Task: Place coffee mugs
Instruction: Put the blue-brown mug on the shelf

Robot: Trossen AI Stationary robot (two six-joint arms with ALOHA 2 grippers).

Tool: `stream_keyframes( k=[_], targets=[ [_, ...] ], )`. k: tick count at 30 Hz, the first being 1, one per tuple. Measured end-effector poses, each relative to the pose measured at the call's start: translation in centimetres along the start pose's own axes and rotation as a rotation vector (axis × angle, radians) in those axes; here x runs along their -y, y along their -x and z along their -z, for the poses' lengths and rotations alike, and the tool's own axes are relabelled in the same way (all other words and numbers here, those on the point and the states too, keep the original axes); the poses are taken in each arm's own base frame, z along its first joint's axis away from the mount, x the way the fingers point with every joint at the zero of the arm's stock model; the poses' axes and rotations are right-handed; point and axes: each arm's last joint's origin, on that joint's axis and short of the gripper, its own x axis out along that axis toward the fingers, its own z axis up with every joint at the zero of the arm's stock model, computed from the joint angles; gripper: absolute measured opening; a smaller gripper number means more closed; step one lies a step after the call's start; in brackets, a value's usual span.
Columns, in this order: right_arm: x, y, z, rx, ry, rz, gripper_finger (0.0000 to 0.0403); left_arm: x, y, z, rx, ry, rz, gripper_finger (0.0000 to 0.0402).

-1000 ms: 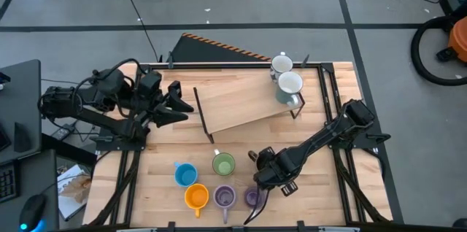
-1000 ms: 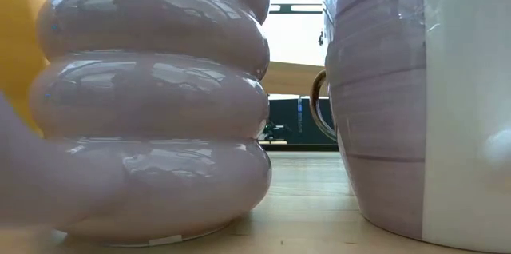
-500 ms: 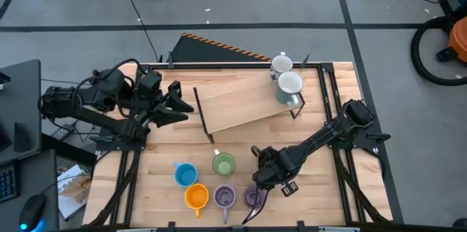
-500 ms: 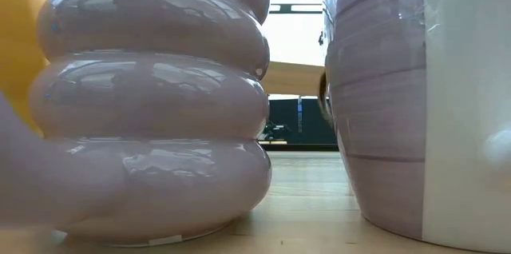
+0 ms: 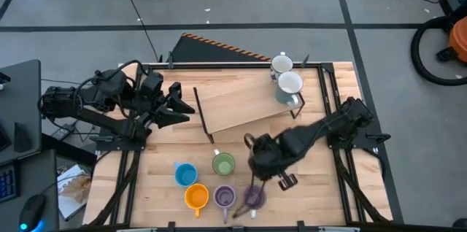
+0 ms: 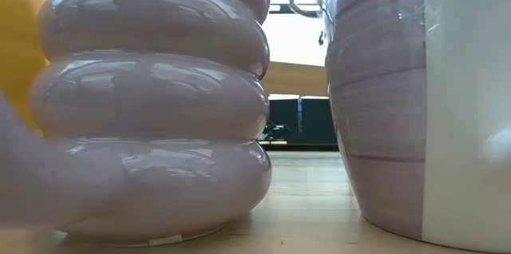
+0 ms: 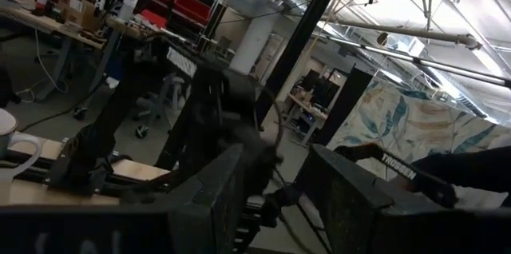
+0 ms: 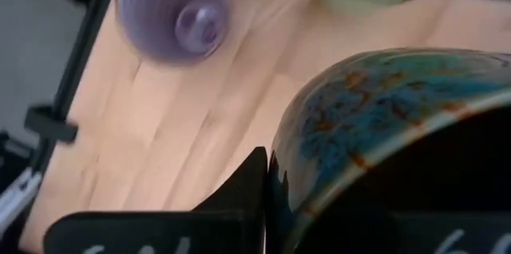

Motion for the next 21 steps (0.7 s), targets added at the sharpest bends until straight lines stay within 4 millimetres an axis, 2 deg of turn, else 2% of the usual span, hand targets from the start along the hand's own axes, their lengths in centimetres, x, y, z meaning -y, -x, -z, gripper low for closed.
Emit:
stream_keyframes(
  k=[3, 8, 16, 21],
  targets=[
    [1.7, 2.0, 0.1, 0.028, -0.064, -0.004, 0.0045, 0.0, 0.0, 0.0, -0.003, -0.018, -0.002, 0.0151],
    [5.1, 4.2, 1.0, 0.03, -0.181, -0.03, 0.0045, -0.1, 0.0, 0.0, 0.001, -0.02, -0.011, 0.0151],
    [9.6, 5.3, 1.9, 0.057, -0.176, 0.065, 0.0045, -0.2, 0.0, 0.0, 0.005, -0.02, -0.02, 0.0151],
    [13.2, 5.4, 3.1, 0.034, -0.165, 0.14, 0.0045, -0.2, 0.0, 0.0, 0.007, -0.021, -0.024, 0.0151]
  ],
)
